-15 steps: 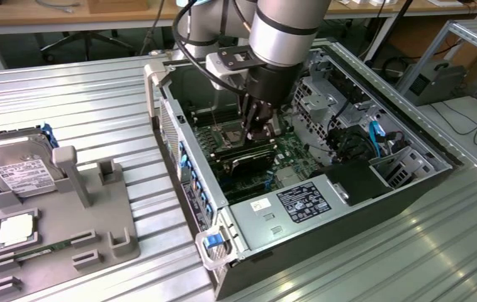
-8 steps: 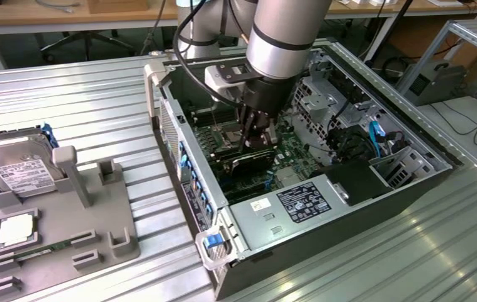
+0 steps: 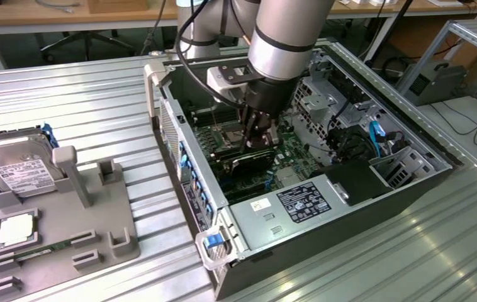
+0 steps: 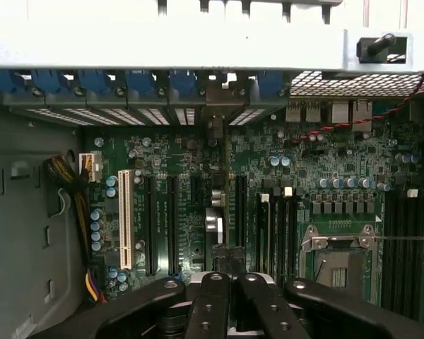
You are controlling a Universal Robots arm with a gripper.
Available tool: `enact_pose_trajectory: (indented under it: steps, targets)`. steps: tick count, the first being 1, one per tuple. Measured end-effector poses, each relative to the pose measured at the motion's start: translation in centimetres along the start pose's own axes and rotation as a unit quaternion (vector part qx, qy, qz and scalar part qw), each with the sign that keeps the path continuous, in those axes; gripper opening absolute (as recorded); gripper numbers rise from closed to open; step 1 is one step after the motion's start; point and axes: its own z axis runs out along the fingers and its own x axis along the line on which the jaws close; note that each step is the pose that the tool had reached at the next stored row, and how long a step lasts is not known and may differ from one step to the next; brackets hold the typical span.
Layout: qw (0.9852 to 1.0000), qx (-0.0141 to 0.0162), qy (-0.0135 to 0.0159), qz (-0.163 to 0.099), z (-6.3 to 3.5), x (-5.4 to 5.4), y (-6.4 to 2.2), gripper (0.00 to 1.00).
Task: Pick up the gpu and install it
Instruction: 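Press down on the gpu until it lock into place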
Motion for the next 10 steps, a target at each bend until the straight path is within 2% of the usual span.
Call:
enact_pose_trajectory:
  steps: [6, 10]
  targets:
    - [1.0000, 0.0001, 0.0000, 0.001, 0.94, 0.05, -0.02, 0.11]
    - [1.0000, 0.0001, 0.0000, 0.001, 1.01, -0.01, -0.02, 0.11]
